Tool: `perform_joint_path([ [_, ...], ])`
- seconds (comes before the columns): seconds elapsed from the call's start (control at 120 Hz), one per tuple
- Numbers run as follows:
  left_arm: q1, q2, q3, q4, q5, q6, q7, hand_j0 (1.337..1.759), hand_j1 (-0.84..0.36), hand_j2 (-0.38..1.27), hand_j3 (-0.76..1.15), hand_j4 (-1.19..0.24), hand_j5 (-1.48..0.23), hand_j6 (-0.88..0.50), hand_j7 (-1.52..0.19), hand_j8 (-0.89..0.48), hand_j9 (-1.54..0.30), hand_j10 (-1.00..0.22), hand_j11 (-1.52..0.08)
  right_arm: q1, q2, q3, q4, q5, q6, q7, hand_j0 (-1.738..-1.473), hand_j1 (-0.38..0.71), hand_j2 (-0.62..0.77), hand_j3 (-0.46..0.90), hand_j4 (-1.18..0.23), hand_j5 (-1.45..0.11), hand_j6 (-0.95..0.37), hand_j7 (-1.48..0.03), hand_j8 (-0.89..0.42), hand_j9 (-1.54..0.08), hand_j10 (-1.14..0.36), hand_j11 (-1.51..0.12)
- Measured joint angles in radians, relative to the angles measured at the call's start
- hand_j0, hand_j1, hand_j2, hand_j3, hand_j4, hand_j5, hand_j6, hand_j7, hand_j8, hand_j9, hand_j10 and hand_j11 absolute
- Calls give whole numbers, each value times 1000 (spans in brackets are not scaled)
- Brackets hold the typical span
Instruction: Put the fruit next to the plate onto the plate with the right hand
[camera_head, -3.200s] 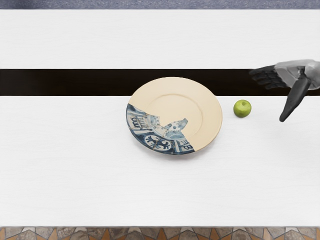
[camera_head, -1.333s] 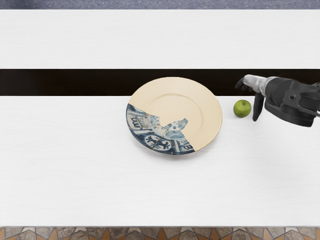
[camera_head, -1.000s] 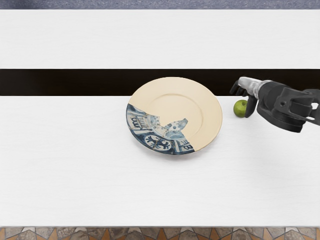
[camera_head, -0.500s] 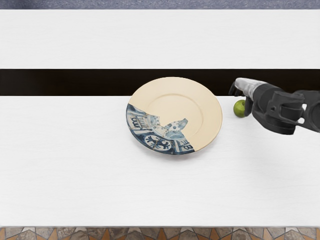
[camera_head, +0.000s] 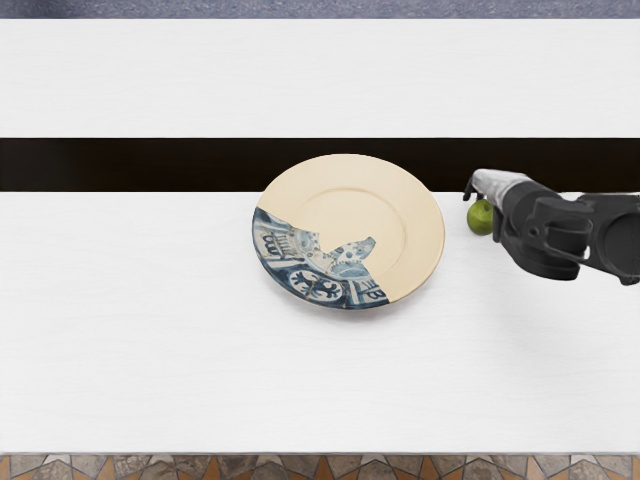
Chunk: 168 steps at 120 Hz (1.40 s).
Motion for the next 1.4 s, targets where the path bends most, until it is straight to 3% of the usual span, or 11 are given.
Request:
perform_joint_path([
  [0.492, 0, 0, 0, 0, 0, 0, 0, 1658, 349, 0, 0, 0, 0, -1, 0, -1, 0, 0, 0, -10, 22, 0, -23, 1, -2, 0, -1657, 231, -71, 0, -496, -649, -496, -646, -497, -649, -496, -648],
  [0.733, -1, 0, 0, 0, 0, 0, 0, 1658, 349, 0, 0, 0, 0, -1, 0, -1, 0, 0, 0, -12, 23, 7, -23, 3, 2, -2, -1650, 259, -33, 0, -584, -788, -434, -770, -433, -783, -588, -780],
  [0.942, -1, 0, 0, 0, 0, 0, 0, 1658, 349, 0, 0, 0, 0, -1, 0, -1, 0, 0, 0, -6, 18, 13, -20, 10, 2, -1, -1651, 271, 139, 0, -661, -876, -472, -854, -456, -870, -649, -869],
  [1.092, 0, 0, 0, 0, 0, 0, 0, 1658, 349, 0, 0, -1, 0, -1, 0, -1, 0, 0, 0, 0, 1, 42, -16, 12, 8, -1, -1652, 284, 175, 0, -650, -911, -459, -885, -441, -900, -670, -899],
  [1.4, 0, 0, 0, 0, 0, 0, 0, 1658, 349, 0, 0, -1, 0, -1, 0, -1, 0, 0, 0, 106, -32, 56, 37, 16, 31, -1, -1653, 302, 199, 0, -619, -945, -430, -906, -418, -922, -684, -922],
])
